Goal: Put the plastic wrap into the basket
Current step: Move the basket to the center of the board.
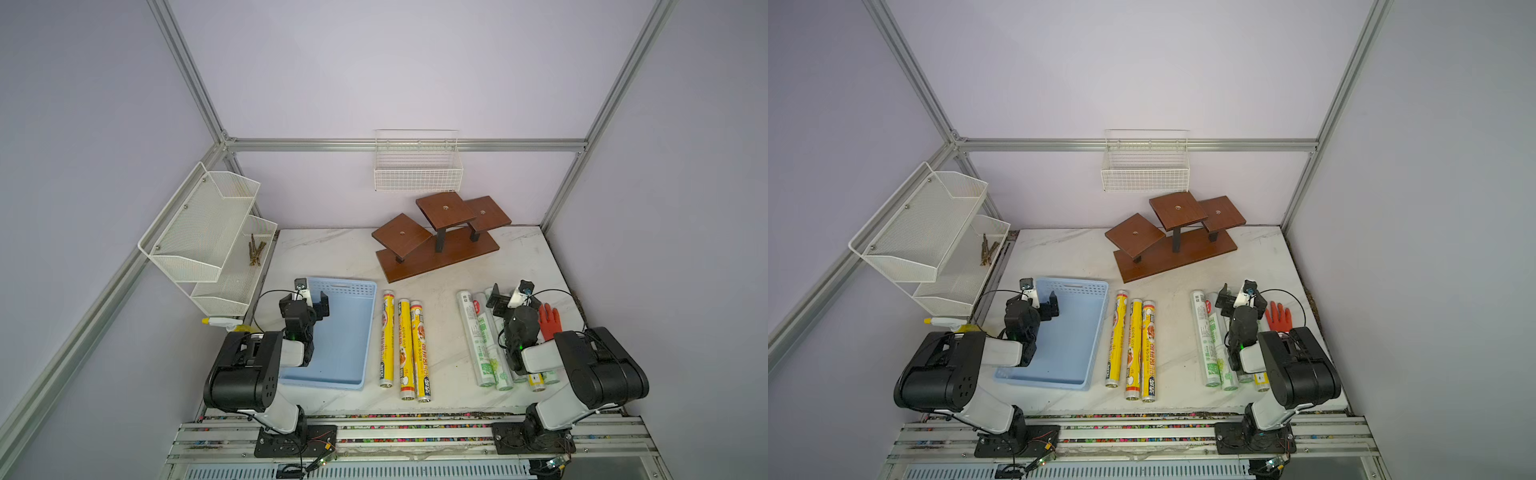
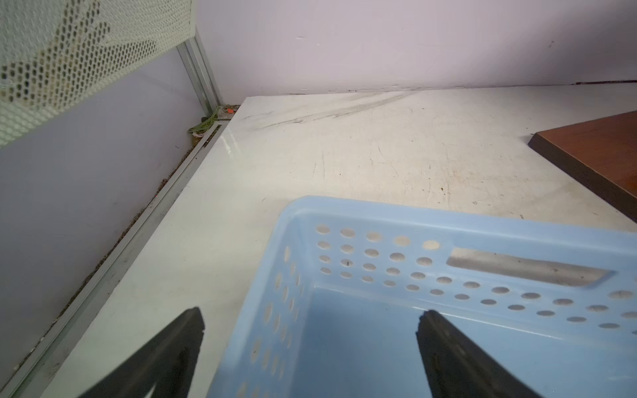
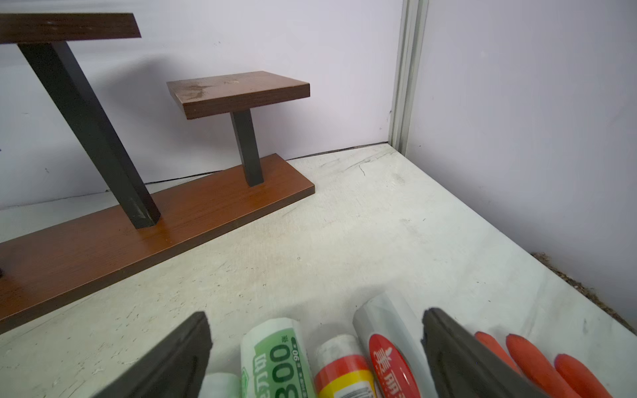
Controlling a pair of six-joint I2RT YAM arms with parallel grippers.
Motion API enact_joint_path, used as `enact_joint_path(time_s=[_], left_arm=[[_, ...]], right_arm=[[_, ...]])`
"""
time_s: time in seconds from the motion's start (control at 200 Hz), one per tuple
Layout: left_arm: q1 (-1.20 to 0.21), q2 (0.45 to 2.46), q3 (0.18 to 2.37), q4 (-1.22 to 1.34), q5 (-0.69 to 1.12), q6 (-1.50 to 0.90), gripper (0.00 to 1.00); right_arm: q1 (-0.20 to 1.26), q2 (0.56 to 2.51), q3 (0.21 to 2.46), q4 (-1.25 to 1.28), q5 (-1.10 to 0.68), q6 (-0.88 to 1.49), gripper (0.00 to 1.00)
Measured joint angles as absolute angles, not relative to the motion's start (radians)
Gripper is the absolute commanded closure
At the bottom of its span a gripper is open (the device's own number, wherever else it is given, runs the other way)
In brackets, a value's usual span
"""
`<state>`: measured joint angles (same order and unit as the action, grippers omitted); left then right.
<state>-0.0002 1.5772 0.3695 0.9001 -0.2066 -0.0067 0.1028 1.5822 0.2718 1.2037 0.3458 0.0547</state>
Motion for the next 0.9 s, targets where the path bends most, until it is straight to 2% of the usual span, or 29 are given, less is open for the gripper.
enact_joint_path(time_s=[0.525,0.69,0.79,0.9], left_arm=[[0.0,1.576,0.368,0.904,-0.198,-0.006,0.0],[-0.004,1.562,0.318,0.973,-0.185,0.005,0.0],[-0.008,1.514,0.27,0.993,-0.187,0.005,0.0],[-0.009,1.377,0.249,0.934,-0.204,-0.008,0.0]], right_arm=[[0.103,1.582,0.271,1.207,0.339,0.047,0.0],[0.11,1.582,0.202,1.308,0.278,0.012,0.0],[0.114,1.582,0.152,1.378,0.259,-0.002,0.0],[0.114,1.555,0.121,1.406,0.248,-0.01,0.0]])
